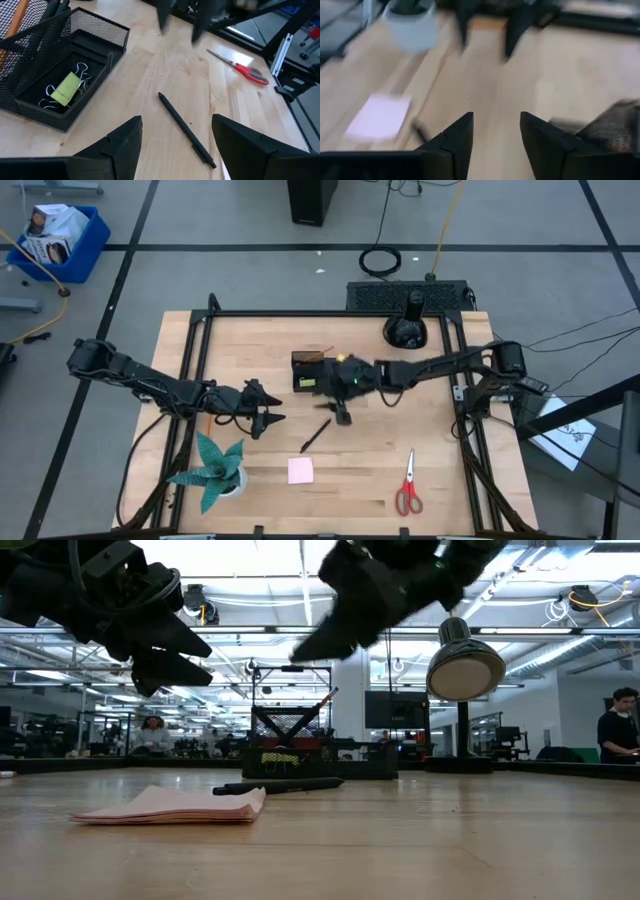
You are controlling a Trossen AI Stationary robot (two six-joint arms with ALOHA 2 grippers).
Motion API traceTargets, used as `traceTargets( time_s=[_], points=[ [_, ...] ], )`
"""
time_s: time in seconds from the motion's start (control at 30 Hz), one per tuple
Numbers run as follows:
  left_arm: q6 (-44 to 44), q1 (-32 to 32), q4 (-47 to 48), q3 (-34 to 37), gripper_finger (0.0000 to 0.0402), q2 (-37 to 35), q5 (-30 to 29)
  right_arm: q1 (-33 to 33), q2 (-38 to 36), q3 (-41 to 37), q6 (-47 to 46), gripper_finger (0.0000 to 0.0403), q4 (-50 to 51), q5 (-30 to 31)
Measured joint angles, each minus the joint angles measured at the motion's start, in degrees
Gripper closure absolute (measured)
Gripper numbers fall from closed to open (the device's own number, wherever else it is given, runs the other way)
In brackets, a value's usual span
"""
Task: Pick and place office supplies into organizer
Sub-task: Put the black pen into the black desk organizer
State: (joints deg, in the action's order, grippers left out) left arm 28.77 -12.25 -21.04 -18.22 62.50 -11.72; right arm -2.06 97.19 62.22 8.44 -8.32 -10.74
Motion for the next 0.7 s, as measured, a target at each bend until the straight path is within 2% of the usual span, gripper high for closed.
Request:
traceTargets(
  time_s=[0.17, 0.47, 0.57, 0.7],
  points=[
    [0.2, -0.6, 0.0, 0.0, 0.0158, 0.0, 0.1, 3.1, 0.0, -6.7, 2.8, 0.0264, -1.5, 0.1],
    [0.2, -1.0, -0.2, 0.0, 0.0158, 0.0, 0.6, 5.4, 0.0, -19.1, 2.1, 0.0273, -21.8, 0.1],
    [0.0, -1.0, -0.2, 0.0, 0.0158, 0.0, 1.3, 4.7, 0.0, -21.6, 2.4, 0.0273, -24.2, 0.2],
    [-0.1, -1.0, -0.3, 0.0, 0.0158, 0.0, 1.3, 4.7, 0.1, -23.2, 7.2, 0.0273, -27.3, 0.2]
  ],
)
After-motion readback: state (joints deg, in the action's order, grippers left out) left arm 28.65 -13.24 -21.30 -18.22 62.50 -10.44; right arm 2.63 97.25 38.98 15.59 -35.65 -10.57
